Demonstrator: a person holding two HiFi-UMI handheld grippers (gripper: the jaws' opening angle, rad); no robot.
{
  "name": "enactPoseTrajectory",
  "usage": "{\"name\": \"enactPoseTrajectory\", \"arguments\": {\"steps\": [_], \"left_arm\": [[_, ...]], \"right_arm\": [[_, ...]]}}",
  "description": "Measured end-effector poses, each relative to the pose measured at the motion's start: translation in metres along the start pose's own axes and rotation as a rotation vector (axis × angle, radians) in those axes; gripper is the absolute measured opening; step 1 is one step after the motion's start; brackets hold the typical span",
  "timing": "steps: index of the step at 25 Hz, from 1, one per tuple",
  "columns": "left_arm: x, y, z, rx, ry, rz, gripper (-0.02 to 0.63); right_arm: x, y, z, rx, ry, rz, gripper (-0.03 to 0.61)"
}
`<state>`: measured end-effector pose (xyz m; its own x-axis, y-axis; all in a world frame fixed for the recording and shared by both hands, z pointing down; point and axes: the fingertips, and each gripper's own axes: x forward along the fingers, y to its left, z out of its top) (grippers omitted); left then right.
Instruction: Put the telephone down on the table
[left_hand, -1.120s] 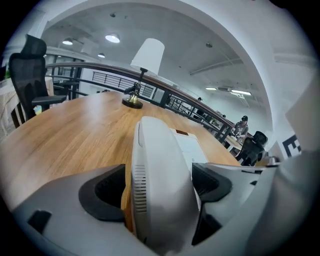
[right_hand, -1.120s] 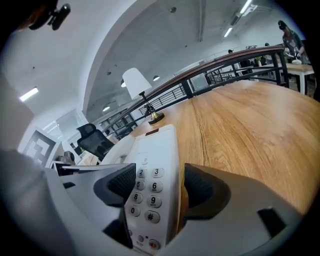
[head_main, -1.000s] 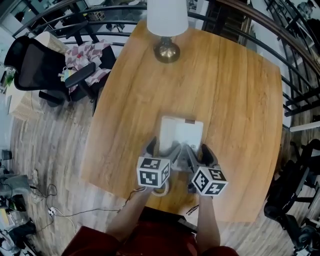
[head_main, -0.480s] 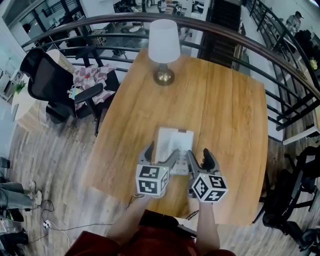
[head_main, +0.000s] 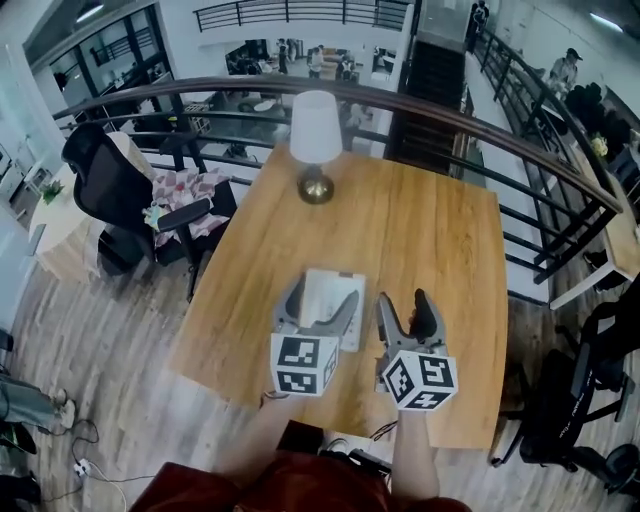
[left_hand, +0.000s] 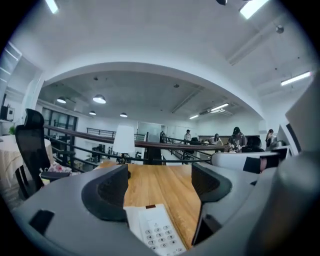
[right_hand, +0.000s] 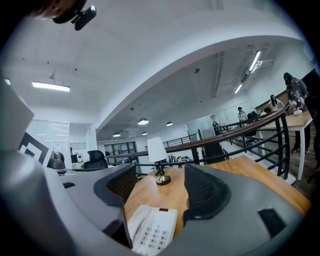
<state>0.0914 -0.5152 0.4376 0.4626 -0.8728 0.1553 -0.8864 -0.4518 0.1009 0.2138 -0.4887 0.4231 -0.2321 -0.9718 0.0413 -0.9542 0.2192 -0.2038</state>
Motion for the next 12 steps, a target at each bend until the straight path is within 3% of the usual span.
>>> {"name": "enactPoseTrajectory", "arguments": {"steps": [12], "left_arm": [[-0.031,-0.061,0.059,0.065,-0.149,-0.041,0.408]], "right_arm": [[-0.06,-0.005,0.066,-0.135,-0.155,-0.047,0.291]]}}
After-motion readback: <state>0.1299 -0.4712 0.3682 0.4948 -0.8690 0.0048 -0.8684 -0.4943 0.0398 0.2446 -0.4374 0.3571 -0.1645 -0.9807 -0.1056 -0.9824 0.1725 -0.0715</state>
